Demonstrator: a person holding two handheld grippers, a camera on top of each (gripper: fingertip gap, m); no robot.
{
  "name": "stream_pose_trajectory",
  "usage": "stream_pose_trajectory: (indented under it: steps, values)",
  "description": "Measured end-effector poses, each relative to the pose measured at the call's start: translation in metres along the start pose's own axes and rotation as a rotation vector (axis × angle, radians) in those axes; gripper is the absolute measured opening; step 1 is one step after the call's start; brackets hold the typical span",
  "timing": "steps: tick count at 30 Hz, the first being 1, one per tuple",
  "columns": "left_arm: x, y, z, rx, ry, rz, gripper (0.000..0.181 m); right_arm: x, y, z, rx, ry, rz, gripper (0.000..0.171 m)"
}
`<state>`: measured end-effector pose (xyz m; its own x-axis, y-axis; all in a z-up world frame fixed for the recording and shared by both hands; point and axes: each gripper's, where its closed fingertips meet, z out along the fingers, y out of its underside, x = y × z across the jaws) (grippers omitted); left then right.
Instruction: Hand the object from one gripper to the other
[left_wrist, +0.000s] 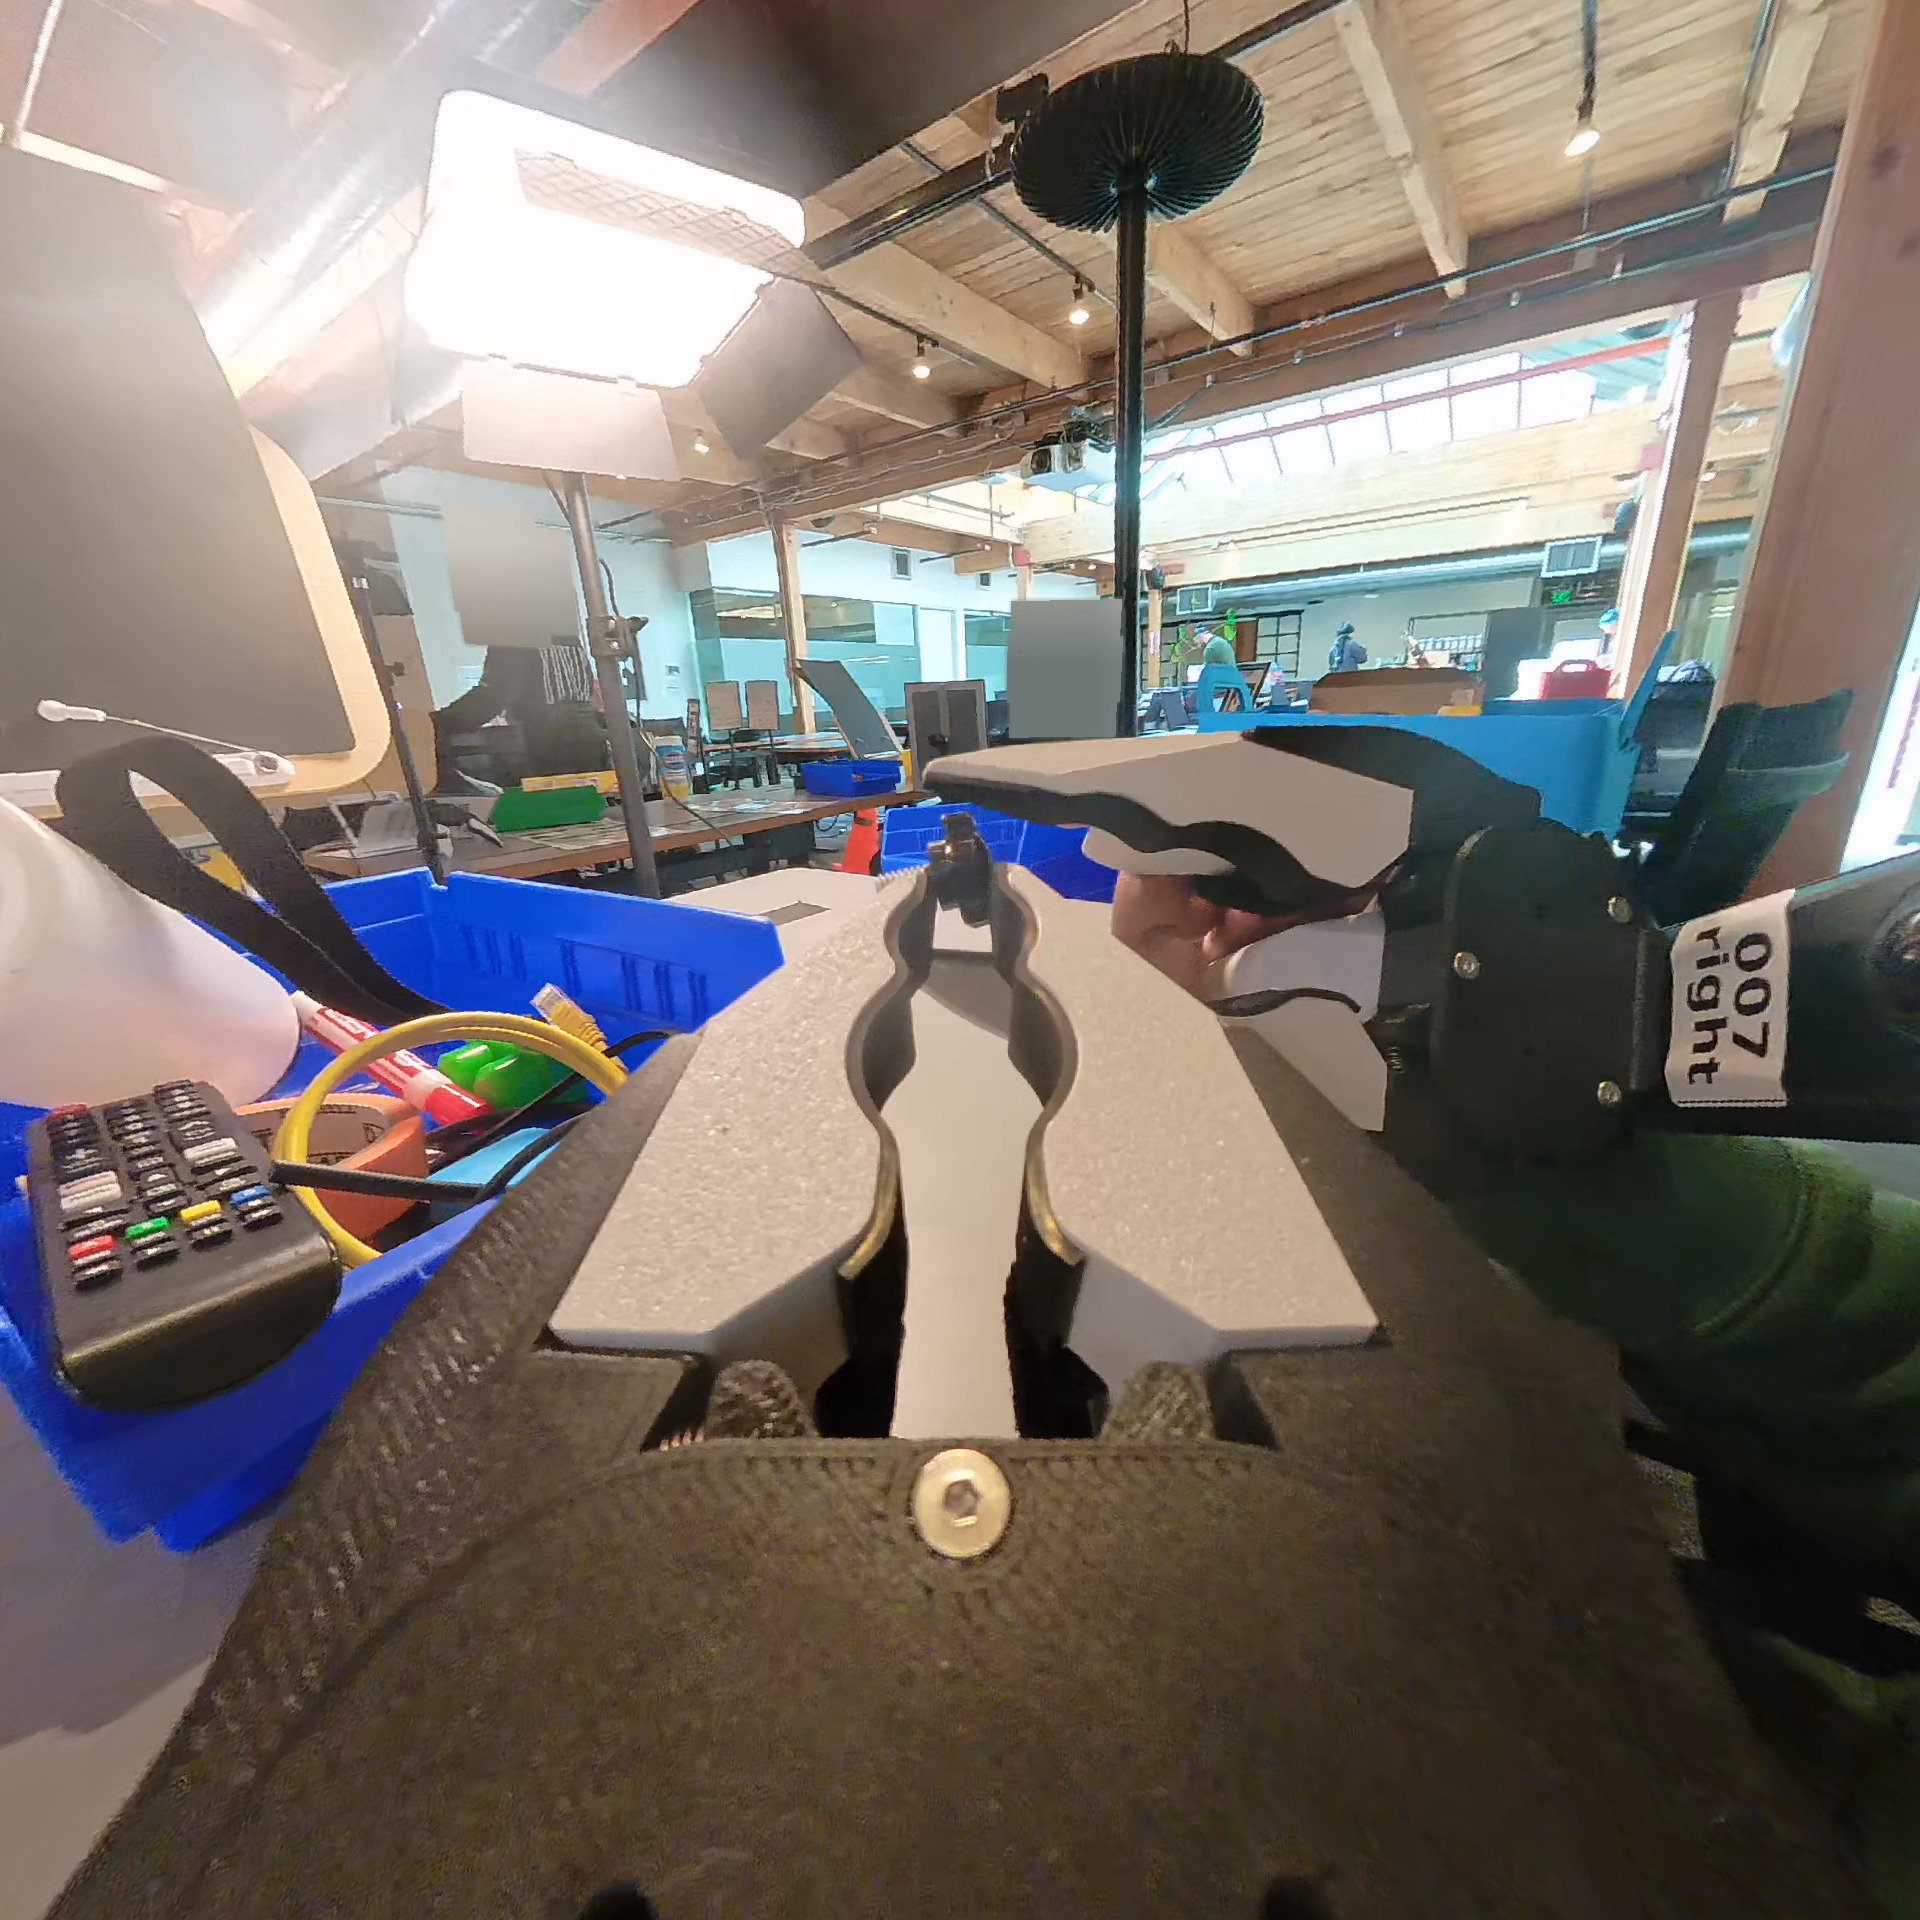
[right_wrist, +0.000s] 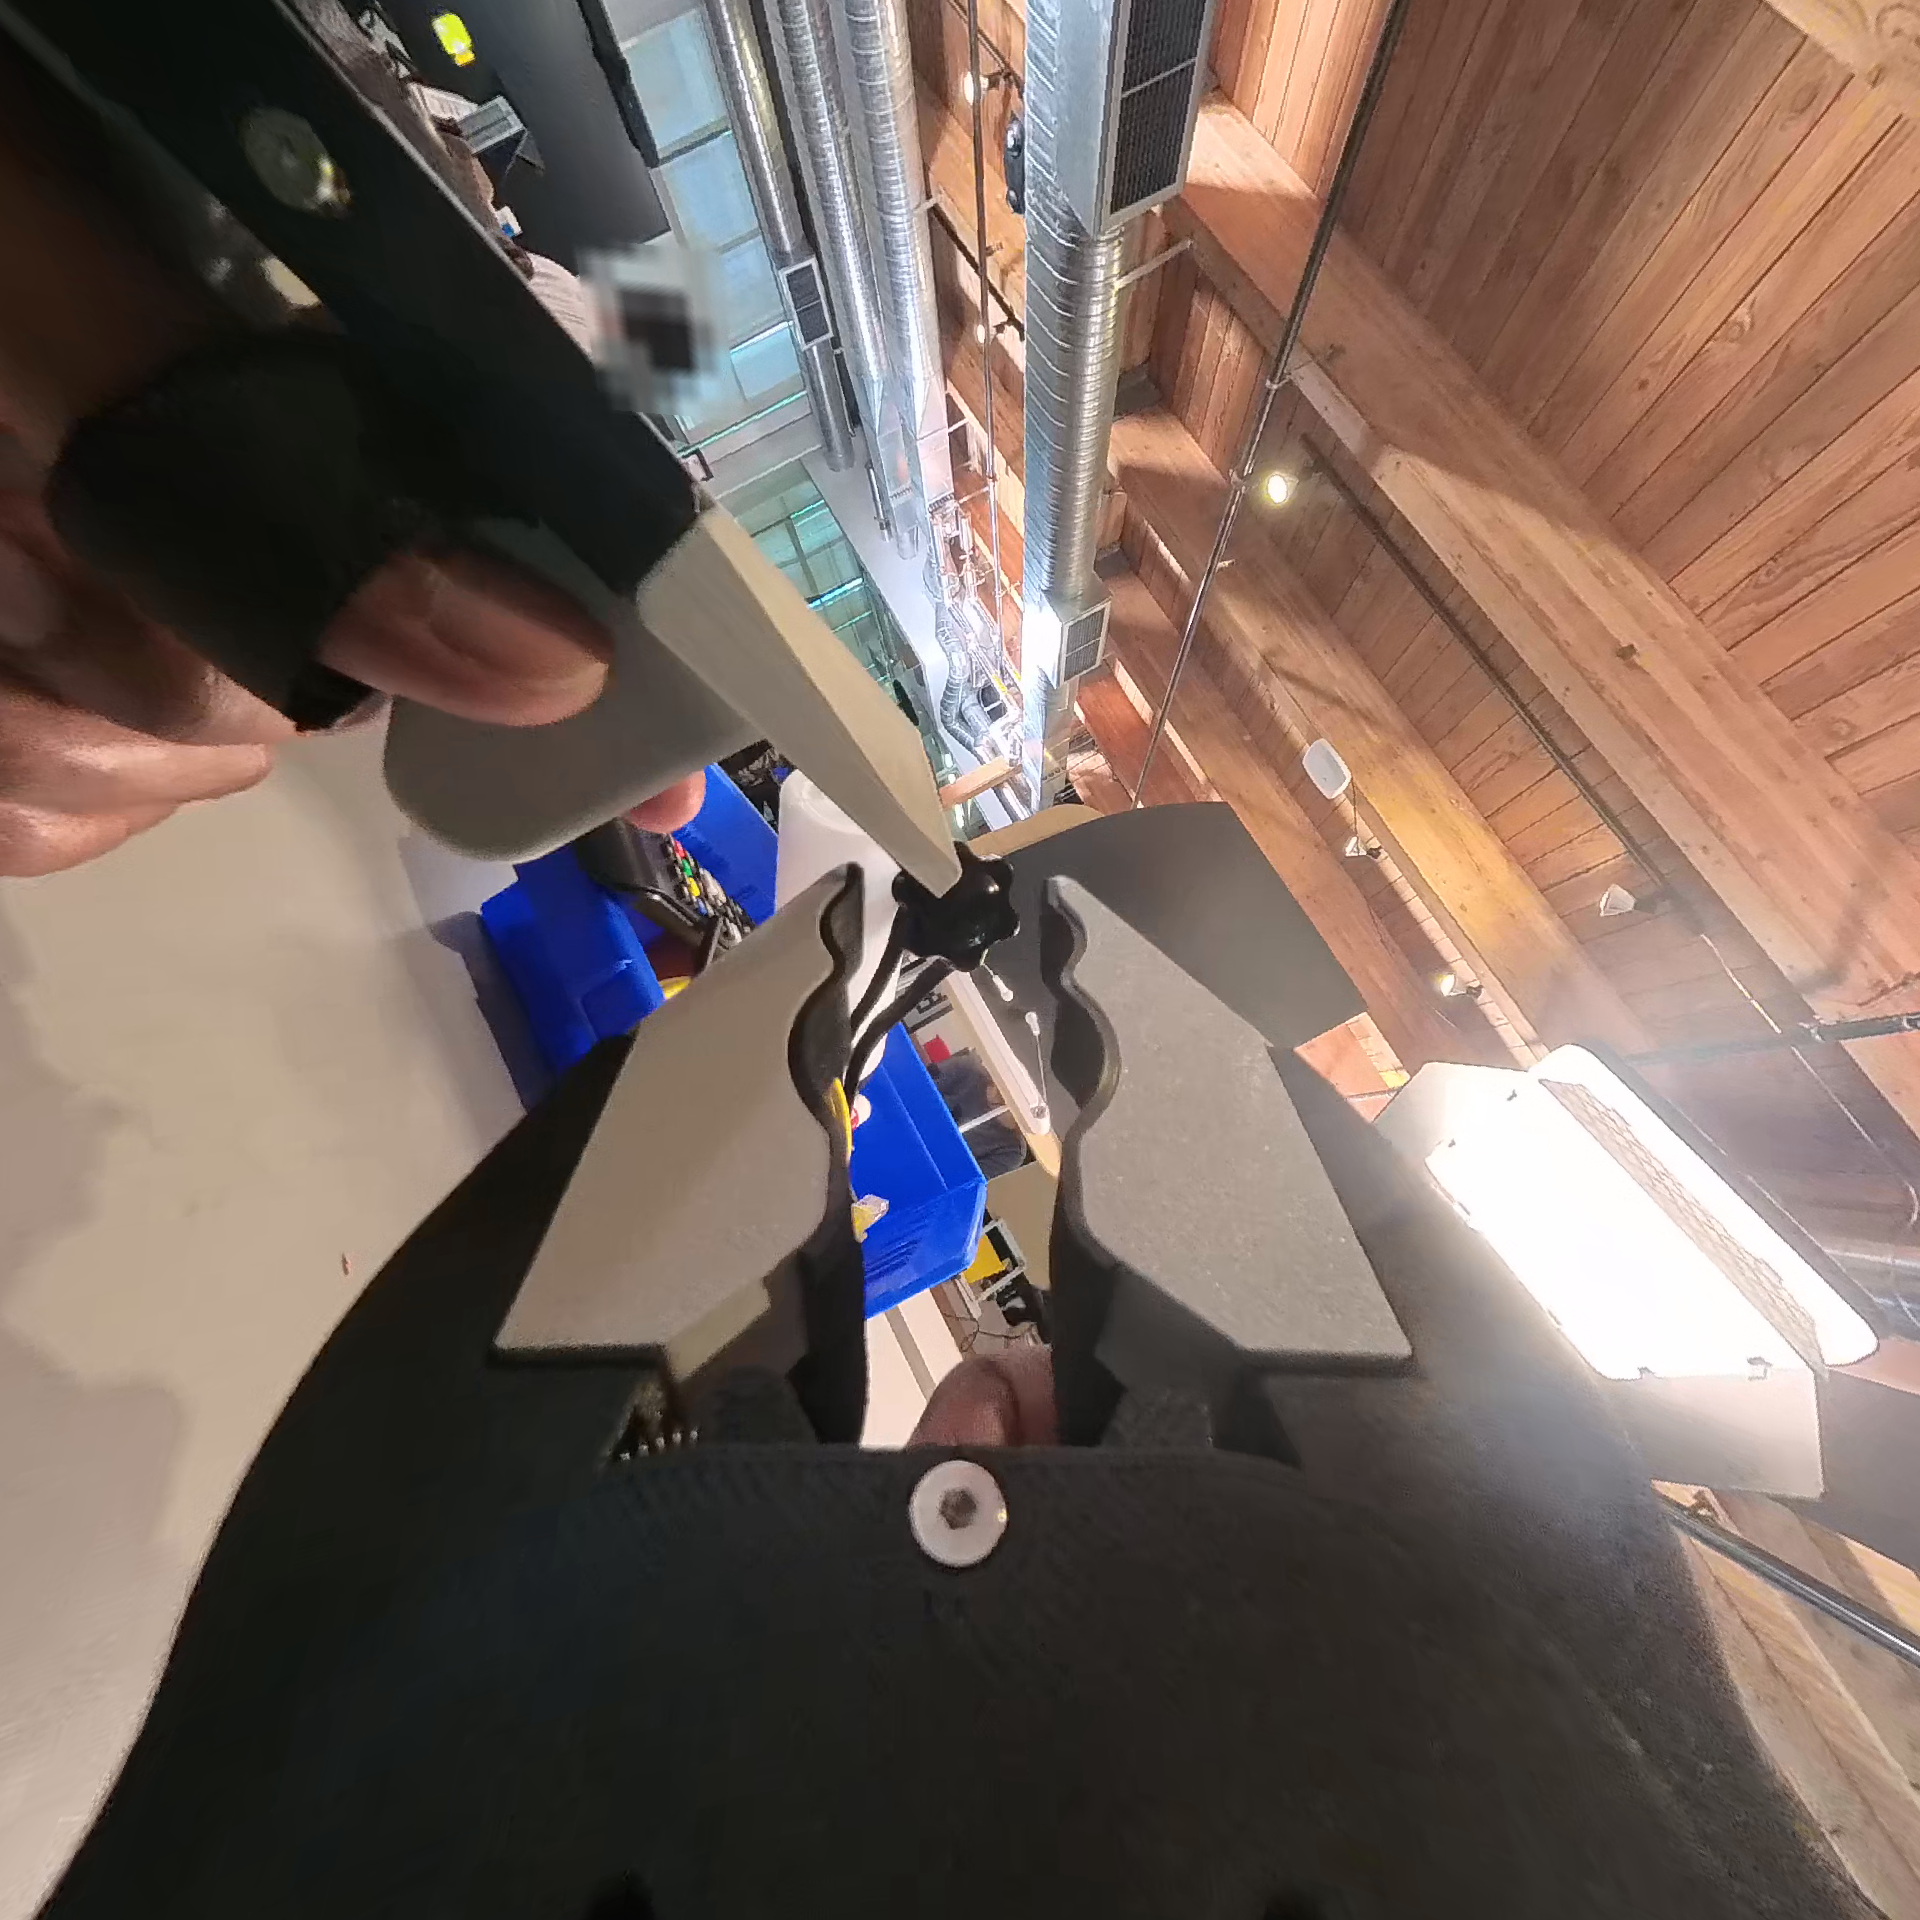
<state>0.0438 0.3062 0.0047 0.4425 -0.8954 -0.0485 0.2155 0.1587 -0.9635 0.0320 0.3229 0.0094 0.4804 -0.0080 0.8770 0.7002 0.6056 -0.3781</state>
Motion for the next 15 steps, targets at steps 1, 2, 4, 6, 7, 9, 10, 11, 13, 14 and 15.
stream_pose_trajectory:
  steps: [1, 2, 4, 6, 7, 9, 10, 11, 13, 14, 15]
  values:
    - [0.0, 0.0, 0.0, -0.003, -0.003, 0.008, 0.011, 0.0, 0.001, 0.0, -0.006, 0.0, -0.004, 0.031]
    - [0.0, 0.001, 0.0, -0.006, -0.004, 0.015, 0.011, 0.0, 0.002, 0.0, -0.011, 0.004, -0.009, 0.024]
    - [0.001, 0.0, 0.001, -0.002, -0.005, 0.016, 0.011, 0.001, 0.003, 0.001, -0.015, 0.01, -0.009, 0.024]
    - [0.002, -0.003, 0.001, 0.02, 0.002, 0.0, 0.012, 0.003, 0.001, 0.0, -0.01, 0.016, 0.01, 0.023]
    - [0.0, -0.006, 0.0, 0.045, -0.009, -0.009, 0.014, 0.005, 0.001, 0.0, -0.005, 0.02, 0.027, 0.023]
    - [-0.006, -0.016, -0.005, 0.104, -0.031, -0.039, 0.018, 0.009, -0.001, -0.001, 0.011, 0.021, 0.075, 0.023]
    - [-0.009, -0.019, -0.007, 0.132, -0.031, -0.072, 0.019, 0.011, -0.002, -0.002, 0.021, 0.019, 0.104, 0.023]
    - [-0.012, -0.022, -0.009, 0.152, -0.025, -0.113, 0.02, 0.014, -0.004, -0.003, 0.036, 0.017, 0.136, 0.022]
    - [-0.016, -0.02, -0.009, 0.156, -0.002, -0.205, 0.02, 0.018, -0.01, -0.005, 0.071, 0.011, 0.208, 0.022]
    - [-0.015, -0.017, -0.007, 0.147, 0.022, -0.257, 0.02, 0.019, -0.012, -0.006, 0.086, 0.005, 0.243, 0.023]
    - [-0.013, -0.014, -0.005, 0.14, 0.061, -0.314, 0.02, 0.02, -0.014, -0.007, 0.101, -0.005, 0.279, 0.023]
